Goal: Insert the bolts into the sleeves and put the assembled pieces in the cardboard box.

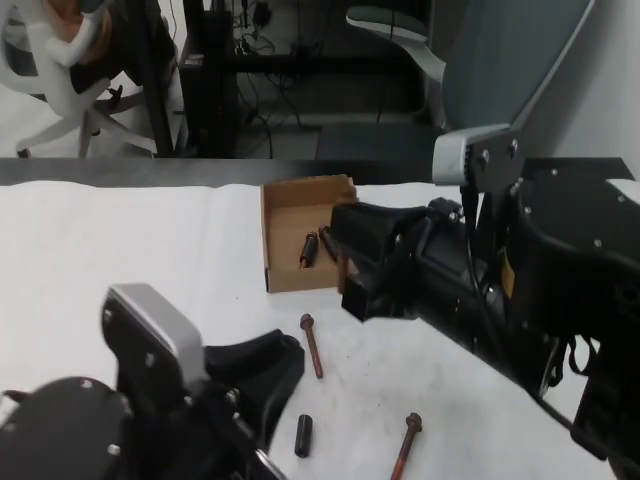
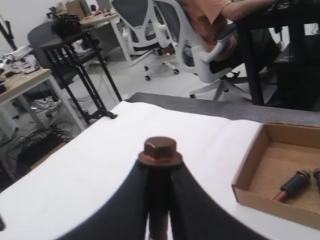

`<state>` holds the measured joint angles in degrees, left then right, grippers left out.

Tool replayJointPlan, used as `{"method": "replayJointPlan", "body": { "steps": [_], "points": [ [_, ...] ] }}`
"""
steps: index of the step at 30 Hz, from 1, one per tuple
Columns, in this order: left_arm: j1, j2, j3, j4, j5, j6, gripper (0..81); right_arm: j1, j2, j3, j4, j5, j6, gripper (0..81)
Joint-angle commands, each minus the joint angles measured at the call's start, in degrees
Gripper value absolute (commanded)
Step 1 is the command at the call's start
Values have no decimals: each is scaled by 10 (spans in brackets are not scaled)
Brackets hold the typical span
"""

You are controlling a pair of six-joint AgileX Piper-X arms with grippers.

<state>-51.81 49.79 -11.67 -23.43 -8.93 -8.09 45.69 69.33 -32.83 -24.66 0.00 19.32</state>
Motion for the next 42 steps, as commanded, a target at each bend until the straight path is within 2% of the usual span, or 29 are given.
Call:
{"method": "replayJointPlan", "body": {
  "steps": [1, 10, 20, 42],
  "points": [
    [-10, 46, 1, -55, -22, 5, 18, 16, -4, 0, -43, -13, -5, 6],
    [-7, 152, 1, -190, -52, 6, 18, 47, -4, 0, -55, -11, 0, 6],
    [-7, 152, 1, -237, -51, 8, 18, 47, -4, 0, -17, 14, -31, 6],
    [-9, 152, 0, -269, -28, 4, 18, 47, -2, 0, -17, 3, -26, 6]
  ]
}}
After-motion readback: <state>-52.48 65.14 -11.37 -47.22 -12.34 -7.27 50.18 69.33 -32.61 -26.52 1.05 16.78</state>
